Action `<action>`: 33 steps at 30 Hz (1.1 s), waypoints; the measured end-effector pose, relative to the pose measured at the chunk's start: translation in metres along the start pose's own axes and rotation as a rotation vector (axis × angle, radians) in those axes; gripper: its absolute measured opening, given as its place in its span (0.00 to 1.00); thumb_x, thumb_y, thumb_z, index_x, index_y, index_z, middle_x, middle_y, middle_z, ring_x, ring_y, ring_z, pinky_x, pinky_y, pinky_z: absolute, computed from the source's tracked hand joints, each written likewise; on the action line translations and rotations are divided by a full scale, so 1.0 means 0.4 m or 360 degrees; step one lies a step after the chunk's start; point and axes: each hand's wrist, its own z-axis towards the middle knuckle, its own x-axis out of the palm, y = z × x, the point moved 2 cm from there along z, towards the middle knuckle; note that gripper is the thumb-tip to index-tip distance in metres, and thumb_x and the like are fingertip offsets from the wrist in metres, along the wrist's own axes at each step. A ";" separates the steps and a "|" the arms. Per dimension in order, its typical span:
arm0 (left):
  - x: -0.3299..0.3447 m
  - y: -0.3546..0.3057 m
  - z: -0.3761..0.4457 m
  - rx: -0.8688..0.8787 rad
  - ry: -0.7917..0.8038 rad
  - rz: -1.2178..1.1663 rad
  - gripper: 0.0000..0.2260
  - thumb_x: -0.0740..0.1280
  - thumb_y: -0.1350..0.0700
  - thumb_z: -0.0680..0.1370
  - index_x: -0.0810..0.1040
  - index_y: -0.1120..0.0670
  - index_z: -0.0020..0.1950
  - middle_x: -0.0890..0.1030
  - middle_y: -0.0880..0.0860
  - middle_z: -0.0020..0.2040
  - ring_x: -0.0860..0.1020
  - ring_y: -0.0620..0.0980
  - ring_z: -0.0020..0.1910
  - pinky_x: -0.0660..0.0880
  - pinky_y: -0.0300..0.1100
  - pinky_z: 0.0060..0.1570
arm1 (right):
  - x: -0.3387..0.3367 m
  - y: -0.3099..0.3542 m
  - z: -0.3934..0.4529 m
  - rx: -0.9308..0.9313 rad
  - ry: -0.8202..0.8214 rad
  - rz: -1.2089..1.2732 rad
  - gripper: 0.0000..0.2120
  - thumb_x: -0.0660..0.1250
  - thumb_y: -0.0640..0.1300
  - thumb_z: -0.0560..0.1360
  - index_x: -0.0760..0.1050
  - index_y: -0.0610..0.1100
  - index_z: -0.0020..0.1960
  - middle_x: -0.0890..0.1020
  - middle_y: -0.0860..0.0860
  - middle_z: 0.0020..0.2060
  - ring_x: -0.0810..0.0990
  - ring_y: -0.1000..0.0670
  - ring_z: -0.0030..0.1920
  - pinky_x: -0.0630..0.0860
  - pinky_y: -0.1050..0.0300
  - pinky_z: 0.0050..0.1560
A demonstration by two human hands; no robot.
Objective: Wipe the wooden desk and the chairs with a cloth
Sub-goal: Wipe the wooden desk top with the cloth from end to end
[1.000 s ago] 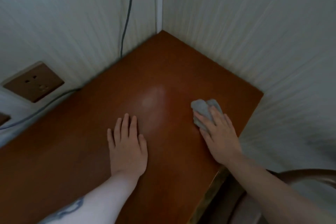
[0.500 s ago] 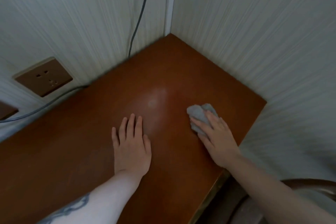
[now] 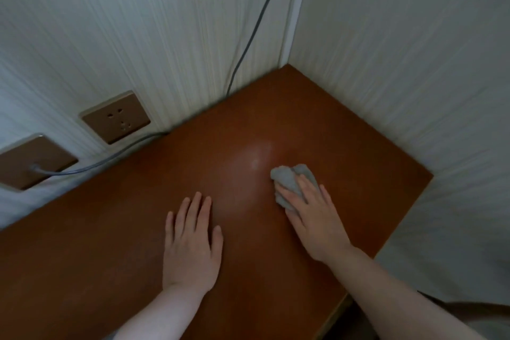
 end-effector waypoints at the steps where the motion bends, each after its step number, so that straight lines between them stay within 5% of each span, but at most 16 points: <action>1: 0.002 -0.002 0.003 -0.0005 -0.0008 0.0005 0.28 0.43 0.42 0.80 0.59 0.49 0.78 0.59 0.49 0.78 0.53 0.49 0.77 0.42 0.49 0.75 | -0.003 0.012 0.038 0.0147 -0.0034 0.0012 0.23 0.46 0.53 0.83 0.49 0.63 0.77 0.47 0.53 0.79 0.41 0.54 0.78 0.35 0.53 0.76; 5: 0.001 -0.001 0.004 -0.0053 -0.0028 0.0013 0.27 0.45 0.43 0.80 0.61 0.50 0.77 0.61 0.49 0.77 0.54 0.49 0.77 0.43 0.50 0.74 | 0.030 0.131 0.103 0.0492 -0.0242 0.0070 0.25 0.46 0.53 0.82 0.53 0.58 0.78 0.51 0.49 0.79 0.43 0.51 0.78 0.41 0.46 0.77; 8: -0.002 -0.003 0.005 -0.0065 -0.0024 0.0016 0.28 0.44 0.43 0.79 0.62 0.51 0.77 0.62 0.49 0.77 0.55 0.50 0.77 0.45 0.52 0.74 | 0.063 0.201 0.015 -0.0116 -0.0071 0.0044 0.24 0.47 0.53 0.80 0.59 0.59 0.76 0.58 0.50 0.78 0.49 0.51 0.78 0.44 0.47 0.75; 12: -0.001 -0.001 0.004 -0.0044 0.0014 0.0009 0.28 0.44 0.43 0.79 0.60 0.50 0.77 0.60 0.50 0.77 0.53 0.51 0.77 0.47 0.55 0.75 | 0.040 0.111 -0.059 -0.0697 0.0246 -0.0104 0.23 0.46 0.54 0.82 0.52 0.63 0.77 0.48 0.56 0.78 0.42 0.55 0.78 0.35 0.50 0.75; 15: -0.005 -0.006 0.006 -0.0053 0.0016 0.0033 0.29 0.42 0.43 0.79 0.59 0.50 0.78 0.58 0.49 0.78 0.51 0.50 0.78 0.46 0.55 0.76 | 0.008 0.046 0.025 -0.0260 0.0094 -0.0069 0.23 0.45 0.54 0.81 0.54 0.64 0.76 0.50 0.55 0.78 0.45 0.53 0.78 0.35 0.52 0.75; 19: -0.007 -0.003 0.005 -0.0043 0.0009 0.0007 0.29 0.43 0.43 0.79 0.59 0.50 0.78 0.59 0.49 0.78 0.51 0.50 0.77 0.46 0.54 0.75 | 0.018 0.174 0.144 0.0437 -0.0099 0.0110 0.23 0.51 0.50 0.82 0.55 0.58 0.77 0.50 0.50 0.79 0.42 0.51 0.78 0.38 0.47 0.76; 23: -0.005 -0.002 0.004 -0.0049 0.0003 -0.0028 0.28 0.43 0.42 0.79 0.59 0.50 0.77 0.58 0.49 0.78 0.51 0.49 0.78 0.46 0.54 0.76 | 0.063 0.265 0.040 -0.0212 -0.0010 0.0074 0.24 0.47 0.52 0.81 0.56 0.57 0.77 0.52 0.50 0.79 0.44 0.51 0.78 0.41 0.44 0.77; 27: 0.002 0.003 0.006 -0.0050 0.0018 -0.0015 0.27 0.45 0.43 0.79 0.60 0.50 0.77 0.60 0.49 0.77 0.53 0.50 0.77 0.49 0.56 0.75 | 0.040 0.100 -0.056 -0.0772 0.0245 -0.0076 0.23 0.48 0.53 0.82 0.55 0.62 0.77 0.51 0.54 0.78 0.42 0.55 0.78 0.37 0.50 0.76; 30: 0.001 0.000 0.006 -0.0056 0.0022 0.0004 0.28 0.43 0.43 0.79 0.59 0.49 0.78 0.59 0.49 0.78 0.52 0.50 0.77 0.47 0.55 0.75 | -0.001 -0.030 -0.010 -0.0401 0.0092 -0.0096 0.22 0.49 0.53 0.81 0.59 0.61 0.75 0.59 0.51 0.77 0.45 0.56 0.78 0.38 0.53 0.76; 33: 0.000 0.000 0.004 -0.0037 0.0021 -0.0002 0.28 0.42 0.43 0.79 0.58 0.49 0.78 0.58 0.49 0.78 0.51 0.50 0.78 0.46 0.54 0.75 | 0.009 0.012 0.069 0.0229 -0.0189 0.0024 0.23 0.50 0.52 0.81 0.60 0.58 0.76 0.58 0.49 0.78 0.48 0.53 0.78 0.42 0.49 0.77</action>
